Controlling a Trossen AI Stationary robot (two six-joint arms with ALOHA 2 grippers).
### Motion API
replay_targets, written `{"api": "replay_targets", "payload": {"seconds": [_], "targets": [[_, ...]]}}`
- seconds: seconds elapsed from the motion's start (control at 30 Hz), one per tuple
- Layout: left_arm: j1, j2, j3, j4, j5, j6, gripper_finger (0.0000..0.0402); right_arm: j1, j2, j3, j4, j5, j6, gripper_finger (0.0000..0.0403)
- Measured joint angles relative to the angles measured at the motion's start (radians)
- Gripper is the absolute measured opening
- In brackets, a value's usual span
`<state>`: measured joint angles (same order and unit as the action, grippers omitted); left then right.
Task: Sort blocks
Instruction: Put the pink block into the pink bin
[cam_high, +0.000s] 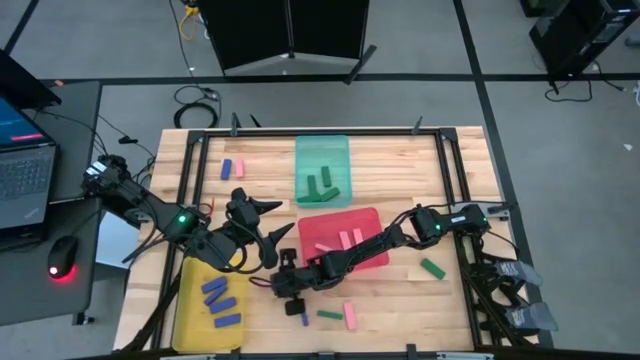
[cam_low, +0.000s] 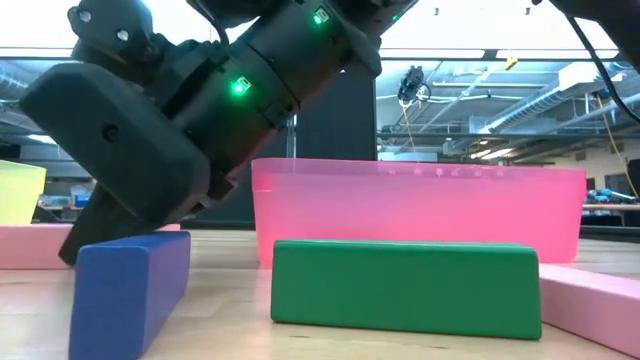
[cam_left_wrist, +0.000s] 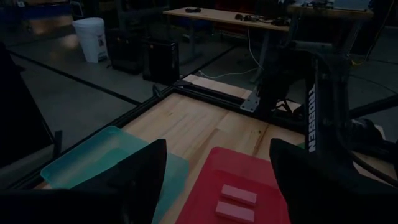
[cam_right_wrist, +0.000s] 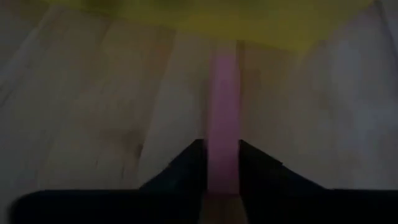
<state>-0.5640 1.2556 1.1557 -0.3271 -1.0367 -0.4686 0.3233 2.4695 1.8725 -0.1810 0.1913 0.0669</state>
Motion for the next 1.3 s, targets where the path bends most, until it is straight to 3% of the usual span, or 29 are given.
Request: {"api": "replay_targets", "payload": {"seconds": [0.07,0.3,0.63,0.77,0.93,1.17,1.3], "targets": [[0.0,0.0,0.0,0.0,0.0,0.0,0.0292,0.002,0.0,0.0,0.024,0.013,-0.02,0.007],[0.0,0.0,0.0,0.001,0.0,0.0,0.0292,0.011,-0.045,0.0,0.037,0.063,-0.087,0.007],[0.0,0.0,0.0,0.049,-0.014,0.042,0.0292,0.044,-0.279,-0.027,-0.243,0.312,-0.123,0.007],[0.0,0.0,0.0,0.088,-0.017,0.078,0.0292,0.047,-0.394,-0.196,-0.244,0.34,-0.081,0.007],[0.0,-0.001,0.0,0.097,-0.016,0.097,0.0292,0.032,-0.575,-0.53,-0.149,0.366,0.056,0.007],[0.017,0.023,0.0,0.086,0.089,0.097,0.0292,0.034,-0.854,-0.85,-0.117,0.447,0.282,0.007],[0.032,0.063,0.0,0.089,0.146,0.093,0.0292,0.033,-0.951,-0.958,-0.121,0.45,0.388,0.0135]]}}
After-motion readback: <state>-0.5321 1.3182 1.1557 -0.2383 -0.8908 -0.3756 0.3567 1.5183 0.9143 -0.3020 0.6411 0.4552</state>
